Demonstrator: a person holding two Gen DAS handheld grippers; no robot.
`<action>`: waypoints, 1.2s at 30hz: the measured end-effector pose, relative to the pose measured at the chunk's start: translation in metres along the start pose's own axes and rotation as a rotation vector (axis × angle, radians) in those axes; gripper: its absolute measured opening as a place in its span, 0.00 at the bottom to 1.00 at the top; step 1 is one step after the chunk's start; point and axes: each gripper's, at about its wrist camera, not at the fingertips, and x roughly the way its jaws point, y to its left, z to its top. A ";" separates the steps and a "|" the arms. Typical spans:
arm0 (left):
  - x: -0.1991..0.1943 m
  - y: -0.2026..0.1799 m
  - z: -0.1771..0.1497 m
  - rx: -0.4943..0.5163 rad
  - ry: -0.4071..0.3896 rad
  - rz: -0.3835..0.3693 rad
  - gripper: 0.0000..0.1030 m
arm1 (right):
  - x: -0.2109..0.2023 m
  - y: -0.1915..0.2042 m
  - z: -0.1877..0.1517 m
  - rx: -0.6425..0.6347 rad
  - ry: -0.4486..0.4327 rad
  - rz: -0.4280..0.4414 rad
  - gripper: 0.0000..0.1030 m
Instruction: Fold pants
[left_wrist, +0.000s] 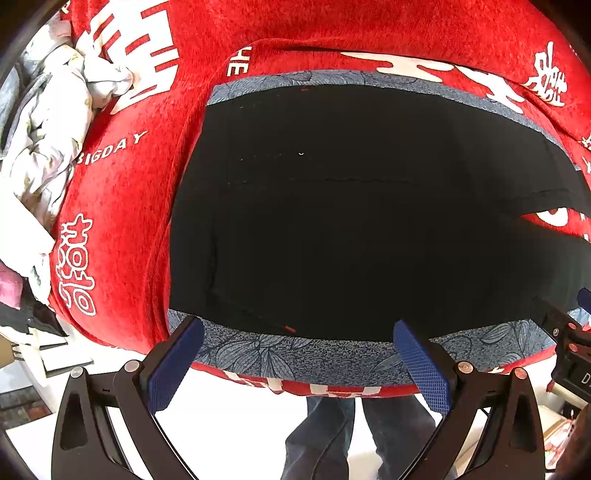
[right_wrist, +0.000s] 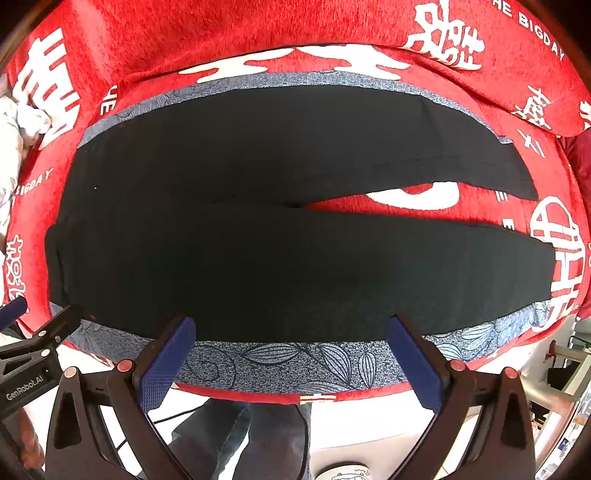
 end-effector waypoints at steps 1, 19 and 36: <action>0.000 0.000 0.000 0.001 -0.001 0.000 1.00 | 0.000 -0.001 0.000 0.000 0.000 0.000 1.00; 0.001 -0.001 -0.004 0.001 -0.002 0.005 1.00 | 0.002 -0.001 -0.001 -0.004 0.000 0.000 1.00; 0.001 -0.004 -0.004 0.001 -0.001 0.016 1.00 | -0.001 0.000 -0.001 -0.006 -0.001 -0.010 1.00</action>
